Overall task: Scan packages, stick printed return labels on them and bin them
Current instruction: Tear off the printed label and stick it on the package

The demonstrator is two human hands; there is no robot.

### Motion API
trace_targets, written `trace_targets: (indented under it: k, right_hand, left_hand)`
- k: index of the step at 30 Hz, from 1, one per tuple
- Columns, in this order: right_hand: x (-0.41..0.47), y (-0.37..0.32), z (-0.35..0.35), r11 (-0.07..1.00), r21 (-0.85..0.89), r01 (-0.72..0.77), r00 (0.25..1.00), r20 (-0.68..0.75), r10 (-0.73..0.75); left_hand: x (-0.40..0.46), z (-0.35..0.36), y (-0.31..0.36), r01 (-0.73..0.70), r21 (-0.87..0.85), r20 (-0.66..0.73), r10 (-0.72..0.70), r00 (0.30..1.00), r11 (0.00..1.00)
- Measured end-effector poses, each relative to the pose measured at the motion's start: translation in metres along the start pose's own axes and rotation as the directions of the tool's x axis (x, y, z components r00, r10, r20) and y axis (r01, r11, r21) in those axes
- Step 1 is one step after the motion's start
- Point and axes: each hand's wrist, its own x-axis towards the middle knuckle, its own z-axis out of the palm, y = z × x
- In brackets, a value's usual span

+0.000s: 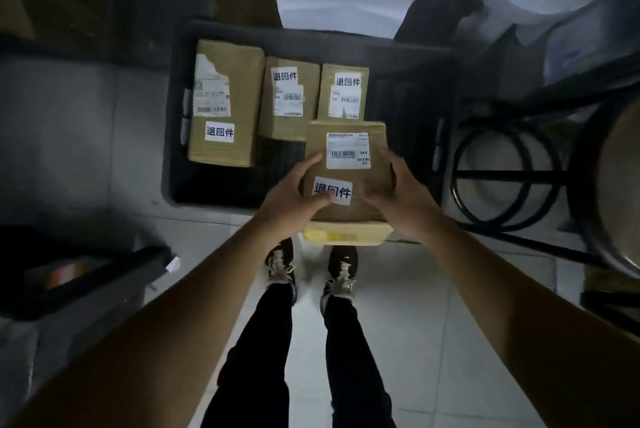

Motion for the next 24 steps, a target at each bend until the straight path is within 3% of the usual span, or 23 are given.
trace_targets:
  k: [8,19,24]
  right_hand:
    - [0.111,0.031,0.007,0.999,0.022,-0.038,0.999,0.013,0.038]
    - [0.112,0.06,0.04,0.986,-0.152,0.066,0.997,-0.02,-0.07]
    - [0.129,0.083,0.065,0.976,-0.207,0.075,0.997,0.048,-0.066]
  left_hand:
    - [0.111,-0.001,-0.014,0.068,-0.035,0.04,-0.066,0.997,0.997]
    - [0.129,0.009,-0.059,-0.125,0.212,0.044,0.119,0.992,0.969]
    - [0.14,0.019,-0.089,-0.097,0.479,-0.01,0.116,0.993,0.873]
